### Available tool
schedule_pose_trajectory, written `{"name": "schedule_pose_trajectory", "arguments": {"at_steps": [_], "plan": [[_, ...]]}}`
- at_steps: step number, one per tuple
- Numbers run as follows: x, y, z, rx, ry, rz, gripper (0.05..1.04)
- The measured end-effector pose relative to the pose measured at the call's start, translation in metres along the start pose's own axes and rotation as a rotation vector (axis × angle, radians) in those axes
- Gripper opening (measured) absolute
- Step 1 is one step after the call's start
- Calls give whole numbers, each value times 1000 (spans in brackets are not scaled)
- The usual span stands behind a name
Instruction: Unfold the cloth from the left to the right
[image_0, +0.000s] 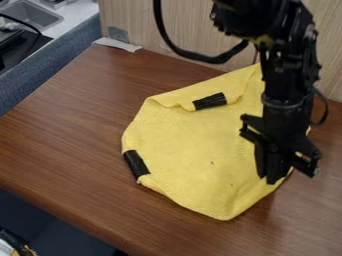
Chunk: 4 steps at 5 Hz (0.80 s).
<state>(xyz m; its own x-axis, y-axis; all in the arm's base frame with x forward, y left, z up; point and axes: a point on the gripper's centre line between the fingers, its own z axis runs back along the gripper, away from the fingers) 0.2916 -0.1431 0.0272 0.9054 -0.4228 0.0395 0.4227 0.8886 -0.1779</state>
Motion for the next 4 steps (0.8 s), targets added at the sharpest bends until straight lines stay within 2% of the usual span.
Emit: {"name": "schedule_pose_trajectory", "arguments": {"at_steps": [1, 2, 3, 4], "plan": [[-11, 0, 4, 10, -17, 9, 483], [-15, 1, 16, 9, -58, 29, 794], [-13, 4, 21, 18, -75, 39, 1005], [-15, 4, 22, 13, -60, 42, 1007]]}}
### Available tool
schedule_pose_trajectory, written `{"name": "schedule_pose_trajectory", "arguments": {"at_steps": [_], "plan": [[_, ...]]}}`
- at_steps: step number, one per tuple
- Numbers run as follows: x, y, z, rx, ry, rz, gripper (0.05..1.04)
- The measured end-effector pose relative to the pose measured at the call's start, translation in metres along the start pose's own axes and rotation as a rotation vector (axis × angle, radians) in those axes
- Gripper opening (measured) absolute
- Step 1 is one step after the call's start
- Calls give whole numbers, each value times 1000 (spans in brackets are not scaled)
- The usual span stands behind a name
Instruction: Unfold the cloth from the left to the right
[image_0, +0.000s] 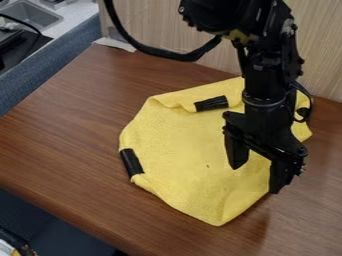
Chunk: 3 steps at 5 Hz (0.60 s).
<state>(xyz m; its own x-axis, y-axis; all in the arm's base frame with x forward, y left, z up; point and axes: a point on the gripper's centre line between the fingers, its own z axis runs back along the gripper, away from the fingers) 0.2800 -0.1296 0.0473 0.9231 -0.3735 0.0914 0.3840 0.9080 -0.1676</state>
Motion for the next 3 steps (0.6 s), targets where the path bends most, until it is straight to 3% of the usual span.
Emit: {"name": "schedule_pose_trajectory", "arguments": {"at_steps": [2, 3], "plan": [[4, 7, 47, 9, -168, -10, 1001], [4, 8, 49, 12, -174, -8, 1001]]}}
